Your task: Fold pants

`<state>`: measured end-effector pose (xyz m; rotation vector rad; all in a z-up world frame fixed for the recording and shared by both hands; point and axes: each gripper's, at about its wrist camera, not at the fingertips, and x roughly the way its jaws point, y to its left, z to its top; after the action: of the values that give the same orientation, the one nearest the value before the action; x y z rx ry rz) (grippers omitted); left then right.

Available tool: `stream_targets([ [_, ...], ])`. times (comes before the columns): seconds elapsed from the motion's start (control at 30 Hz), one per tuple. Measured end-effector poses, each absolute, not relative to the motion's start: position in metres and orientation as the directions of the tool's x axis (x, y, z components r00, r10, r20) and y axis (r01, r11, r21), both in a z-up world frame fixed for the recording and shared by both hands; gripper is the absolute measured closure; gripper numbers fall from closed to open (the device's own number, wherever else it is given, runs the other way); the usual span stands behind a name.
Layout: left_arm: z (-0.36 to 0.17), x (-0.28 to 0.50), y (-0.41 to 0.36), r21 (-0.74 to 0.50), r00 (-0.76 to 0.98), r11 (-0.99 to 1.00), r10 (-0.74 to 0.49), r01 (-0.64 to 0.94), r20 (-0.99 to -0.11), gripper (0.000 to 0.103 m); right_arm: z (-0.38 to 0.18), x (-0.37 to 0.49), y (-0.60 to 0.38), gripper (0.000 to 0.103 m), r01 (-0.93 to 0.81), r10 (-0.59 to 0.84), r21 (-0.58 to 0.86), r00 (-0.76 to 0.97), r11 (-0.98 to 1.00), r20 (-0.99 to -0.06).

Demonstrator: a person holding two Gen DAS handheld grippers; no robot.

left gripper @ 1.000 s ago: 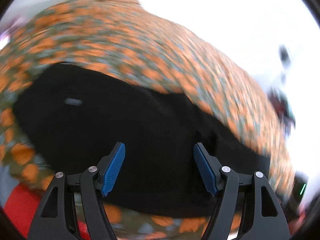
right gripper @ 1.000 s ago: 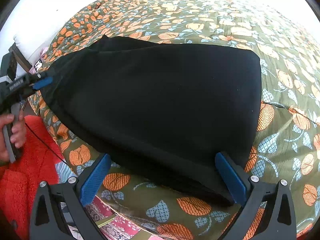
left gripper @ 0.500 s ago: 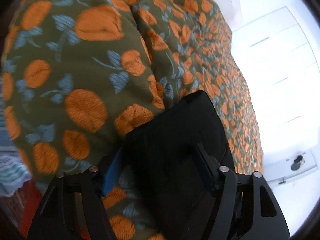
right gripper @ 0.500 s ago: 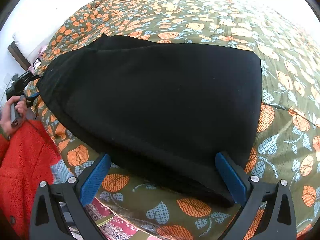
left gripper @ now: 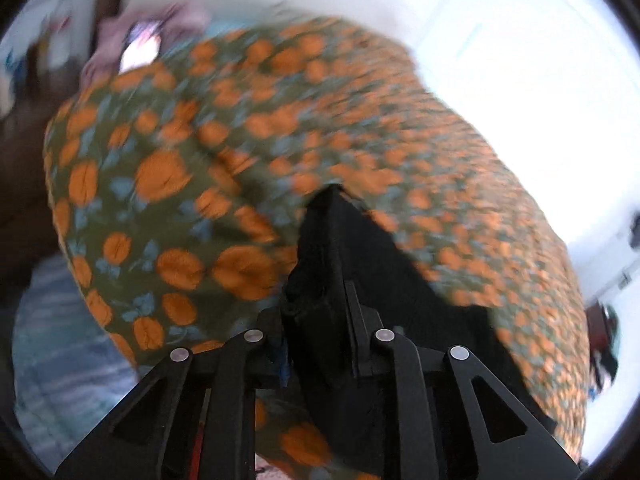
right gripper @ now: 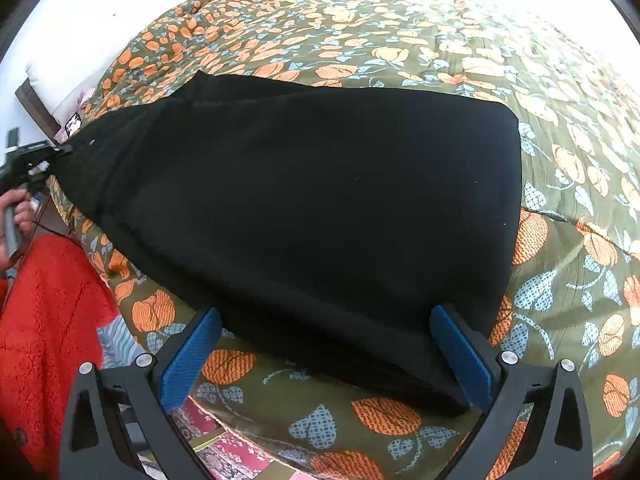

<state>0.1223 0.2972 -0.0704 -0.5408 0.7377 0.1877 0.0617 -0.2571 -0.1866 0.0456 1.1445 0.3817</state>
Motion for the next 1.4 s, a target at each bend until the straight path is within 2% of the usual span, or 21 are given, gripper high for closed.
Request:
stream_targets([
  [0.13, -0.008, 0.116, 0.235, -0.410, 0.782, 0.907, -0.184, -0.099, -0.596, 0.085, -0.185, 0.063, -0.258, 0.000, -0.268, 0.325, 0.238, 0.351, 0.933, -0.878],
  [0.27, 0.032, 0.103, 0.129, -0.324, 0.743, 0.923, -0.366, 0.210, -0.561, 0.085, -0.172, 0.068, -0.270, 0.000, -0.216, 0.381, 0.324, 0.337, 0.921, -0.861],
  [0.4, 0.013, 0.092, 0.011, -0.275, 0.583, 0.841, -0.525, 0.465, -0.620, 0.084, -0.141, 0.065, -0.302, 0.000, -0.151, 0.520, 0.507, 0.420, 0.848, -0.744],
  [0.47, -0.012, 0.091, -0.031, -0.262, 0.499, 0.807, -0.546, 0.530, -0.673, 0.080, -0.118, 0.061, -0.324, 0.000, -0.134, 0.499, 0.511, 0.521, 0.849, -0.693],
  [0.53, -0.054, 0.093, -0.086, -0.261, 0.347, 0.755, -0.542, 0.601, -0.765, 0.067, -0.108, 0.056, -0.348, 0.000, -0.094, 0.456, 0.508, 0.600, 0.856, -0.657],
  [0.6, -0.080, 0.087, -0.116, -0.284, 0.252, 0.719, -0.540, 0.634, -0.803, 0.067, -0.108, 0.053, -0.374, 0.000, -0.031, 0.423, 0.532, 0.646, 0.846, -0.635],
  [0.67, -0.088, 0.084, -0.121, -0.303, 0.230, 0.730, -0.532, 0.613, -0.815, 0.067, -0.115, 0.048, -0.398, 0.000, 0.036, 0.406, 0.570, 0.665, 0.821, -0.627],
  [0.73, -0.078, 0.084, -0.107, -0.353, 0.222, 0.717, -0.575, 0.602, -0.788, 0.058, -0.122, 0.041, -0.419, 0.000, 0.081, 0.394, 0.602, 0.686, 0.794, -0.612],
  [0.77, -0.064, 0.080, -0.093, -0.350, 0.260, 0.723, -0.585, 0.595, -0.768, 0.054, -0.123, 0.038, -0.427, 0.000, 0.088, 0.398, 0.620, 0.694, 0.780, -0.600],
  [0.83, -0.048, 0.085, -0.069, -0.306, 0.361, 0.760, -0.569, 0.573, -0.739, 0.036, -0.123, 0.036, -0.438, 0.000, 0.059, 0.444, 0.680, 0.716, 0.731, -0.539],
  [0.93, -0.031, 0.105, -0.014, -0.243, 0.531, 0.862, -0.473, 0.446, -0.703, 0.035, -0.121, 0.042, -0.427, 0.000, -0.038, 0.577, 0.767, 0.683, 0.641, -0.449],
  [0.97, -0.035, 0.112, -0.003, -0.227, 0.554, 0.884, -0.437, 0.408, -0.708, 0.036, -0.124, 0.047, -0.415, 0.000, -0.071, 0.636, 0.791, 0.640, 0.608, -0.431],
  [1.0, -0.045, 0.121, 0.012, -0.190, 0.582, 0.918, -0.370, 0.347, -0.724, 0.047, -0.131, 0.053, -0.397, 0.000, -0.099, 0.708, 0.817, 0.566, 0.568, -0.423],
  [1.03, -0.055, 0.127, 0.018, -0.171, 0.581, 0.931, -0.337, 0.321, -0.741, 0.069, -0.136, 0.057, -0.386, 0.000, -0.107, 0.743, 0.829, 0.516, 0.549, -0.426],
  [1.07, -0.074, 0.136, 0.025, -0.157, 0.544, 0.944, -0.298, 0.292, -0.784, 0.081, -0.145, 0.061, -0.371, 0.000, -0.103, 0.776, 0.840, 0.455, 0.533, -0.437],
  [1.1, -0.092, 0.141, 0.027, -0.164, 0.491, 0.945, -0.291, 0.284, -0.821, 0.099, -0.155, 0.065, -0.356, 0.000, -0.086, 0.801, 0.849, 0.394, 0.521, -0.452],
  [1.23, -0.139, 0.128, 0.017, -0.197, 0.358, 0.920, -0.320, 0.339, -0.877, 0.101, -0.179, 0.081, -0.328, 0.003, -0.022, 0.786, 0.818, 0.295, 0.574, -0.544],
  [1.4, -0.133, 0.123, 0.016, -0.204, 0.359, 0.905, -0.344, 0.374, -0.868, 0.101, -0.191, 0.106, -0.308, 0.010, 0.005, 0.717, 0.733, 0.209, 0.680, -0.666],
])
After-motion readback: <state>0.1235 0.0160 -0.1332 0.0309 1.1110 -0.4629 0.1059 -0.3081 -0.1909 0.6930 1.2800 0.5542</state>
